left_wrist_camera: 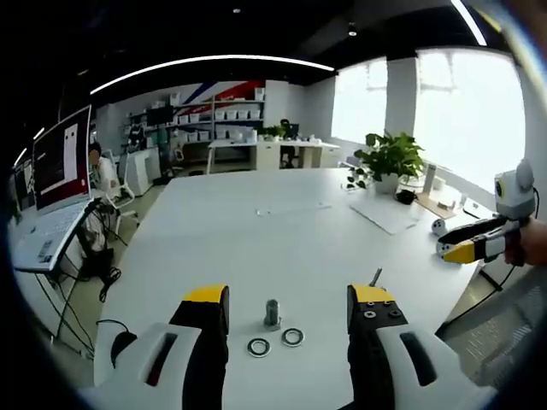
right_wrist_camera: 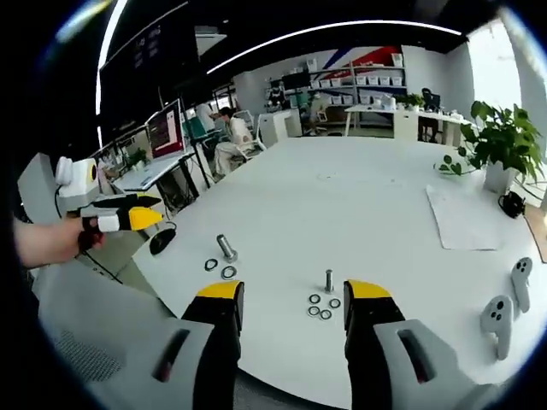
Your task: Place the washer onto the threaded stud by aligning its center hole with the stud, sliding it down to the base, and recovering from edge contact or off-axis alignment until the washer reaches the visible bottom stop.
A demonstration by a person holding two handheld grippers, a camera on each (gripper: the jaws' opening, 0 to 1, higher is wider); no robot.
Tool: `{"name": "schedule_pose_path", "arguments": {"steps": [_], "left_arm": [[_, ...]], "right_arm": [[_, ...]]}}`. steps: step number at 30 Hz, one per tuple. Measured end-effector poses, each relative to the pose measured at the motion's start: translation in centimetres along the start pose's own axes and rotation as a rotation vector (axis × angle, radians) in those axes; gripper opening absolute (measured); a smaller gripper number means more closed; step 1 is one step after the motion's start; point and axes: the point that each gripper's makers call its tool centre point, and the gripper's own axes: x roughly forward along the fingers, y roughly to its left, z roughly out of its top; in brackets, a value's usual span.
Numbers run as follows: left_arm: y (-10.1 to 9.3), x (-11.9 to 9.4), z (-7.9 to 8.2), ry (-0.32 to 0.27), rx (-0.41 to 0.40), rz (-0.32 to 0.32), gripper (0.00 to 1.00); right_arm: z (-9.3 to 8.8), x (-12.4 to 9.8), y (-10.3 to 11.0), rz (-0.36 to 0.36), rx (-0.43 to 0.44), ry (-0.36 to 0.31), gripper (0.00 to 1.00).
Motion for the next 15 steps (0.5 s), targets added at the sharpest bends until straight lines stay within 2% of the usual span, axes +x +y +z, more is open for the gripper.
{"name": "schedule_pose_path", "arguments": {"steps": [8, 12, 15], "left_arm": [[-0.8, 0.3, -0.6, 0.019, 0.067, -0.013, 0.54], [-1.0, 0.6, -0.6, 0.023, 0.119, -0.007, 0.54], [-1.3, 0.8, -1.0, 0.043, 0.118, -0.017, 0.54]], "right_arm": [[-1.0, 0.4, 1.3, 0.031, -0.075, 0.043, 0.49], [-0.7, 0.4, 0.8, 0.017, -0.072, 0.034, 0.49], [-0.9, 0.5, 0.7, 0.015, -0.067, 0.042, 0.49]]}}
